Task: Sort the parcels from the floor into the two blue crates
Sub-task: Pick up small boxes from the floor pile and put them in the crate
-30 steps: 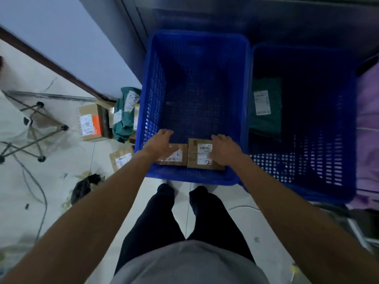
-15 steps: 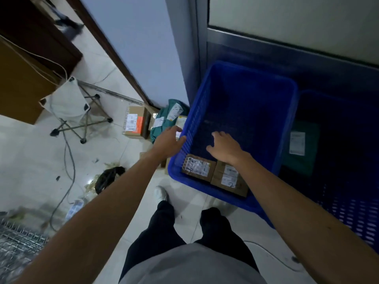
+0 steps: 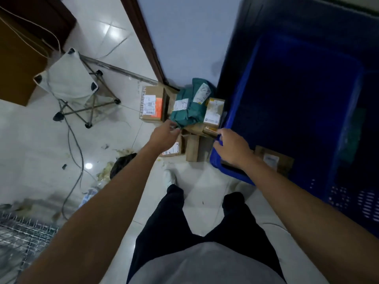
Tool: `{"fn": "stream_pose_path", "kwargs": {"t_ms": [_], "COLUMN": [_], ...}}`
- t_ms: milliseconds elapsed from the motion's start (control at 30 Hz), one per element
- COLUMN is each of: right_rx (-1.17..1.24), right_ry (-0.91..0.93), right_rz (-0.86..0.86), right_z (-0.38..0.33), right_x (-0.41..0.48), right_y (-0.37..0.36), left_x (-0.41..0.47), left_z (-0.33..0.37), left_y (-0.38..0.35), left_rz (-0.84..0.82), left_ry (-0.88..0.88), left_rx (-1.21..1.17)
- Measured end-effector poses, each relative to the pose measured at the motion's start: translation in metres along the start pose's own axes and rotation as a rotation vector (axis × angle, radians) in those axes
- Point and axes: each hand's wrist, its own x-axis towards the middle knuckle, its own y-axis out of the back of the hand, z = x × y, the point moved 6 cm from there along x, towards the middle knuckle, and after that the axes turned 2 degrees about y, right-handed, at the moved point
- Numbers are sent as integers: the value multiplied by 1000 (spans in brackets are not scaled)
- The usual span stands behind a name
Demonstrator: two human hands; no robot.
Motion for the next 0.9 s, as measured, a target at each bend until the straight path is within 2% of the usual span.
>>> {"fn": "stream_pose_path", "kwargs": {"t_ms": [133,333,467,667,800,900], "right_rx": [36,-7,-9,93,152,227], "right_ry": [-9,-54,-104,-312,-359,-415], "right_rz": [59,-86,-161,-304,-404,-368], "right_z": [-42,-61,-40,23,63,80], "right_x": [21,78,145,230,269,300], "right_y": [-51,-139,-210,-335,-422,-470], "left_x": [35,97,154,228,264,292], "left_z": [-61,-149,-206,-311,-375,-411], "left_y": [11,4,-22,-107,-178,-209], "left_rz": [-90,-168,-168,-119,-145,-98], "left_ry": [21,138,187,381,424,479], "left_rx": [42,119,63,-258,-259,-260]}}
